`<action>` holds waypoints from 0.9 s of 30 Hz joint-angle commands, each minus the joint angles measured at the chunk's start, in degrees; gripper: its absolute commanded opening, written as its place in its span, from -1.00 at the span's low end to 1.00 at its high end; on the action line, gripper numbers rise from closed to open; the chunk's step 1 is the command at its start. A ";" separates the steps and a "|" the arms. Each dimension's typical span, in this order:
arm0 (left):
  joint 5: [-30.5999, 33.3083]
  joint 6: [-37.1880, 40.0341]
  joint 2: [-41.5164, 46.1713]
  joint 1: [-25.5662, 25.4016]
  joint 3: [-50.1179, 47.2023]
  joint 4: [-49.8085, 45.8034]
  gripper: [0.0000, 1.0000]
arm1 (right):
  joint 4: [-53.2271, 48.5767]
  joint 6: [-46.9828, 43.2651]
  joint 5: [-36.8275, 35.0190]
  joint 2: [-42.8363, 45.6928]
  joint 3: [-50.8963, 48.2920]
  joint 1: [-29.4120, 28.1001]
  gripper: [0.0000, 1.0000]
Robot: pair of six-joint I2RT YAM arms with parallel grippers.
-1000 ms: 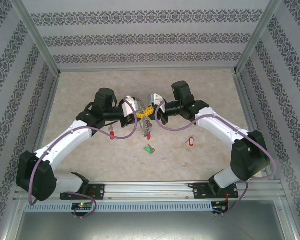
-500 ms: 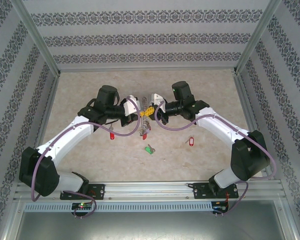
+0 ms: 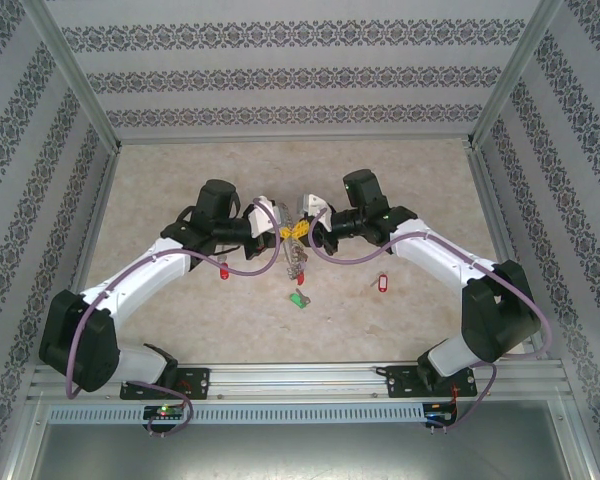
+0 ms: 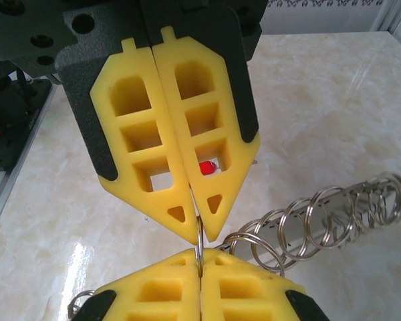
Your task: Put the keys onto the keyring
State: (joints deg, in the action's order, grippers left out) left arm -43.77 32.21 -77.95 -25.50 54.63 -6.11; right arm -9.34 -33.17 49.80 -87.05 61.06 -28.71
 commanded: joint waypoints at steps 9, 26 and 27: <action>-2.60 -5.05 1.11 -0.03 -2.03 11.56 -1.00 | 2.05 0.57 1.26 1.73 -1.95 1.15 -0.76; -3.09 -4.29 0.88 -0.02 -1.52 10.07 -1.00 | 3.43 2.05 3.94 2.15 -0.77 2.03 -0.69; -3.10 -4.27 0.96 0.01 -1.52 10.15 -1.00 | 3.45 2.05 4.32 2.10 -0.76 1.91 -0.68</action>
State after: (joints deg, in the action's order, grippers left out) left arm -44.95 27.99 -77.95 -25.50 52.29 1.41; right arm -7.01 -31.59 50.48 -86.17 59.46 -26.83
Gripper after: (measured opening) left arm 0.058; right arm 0.155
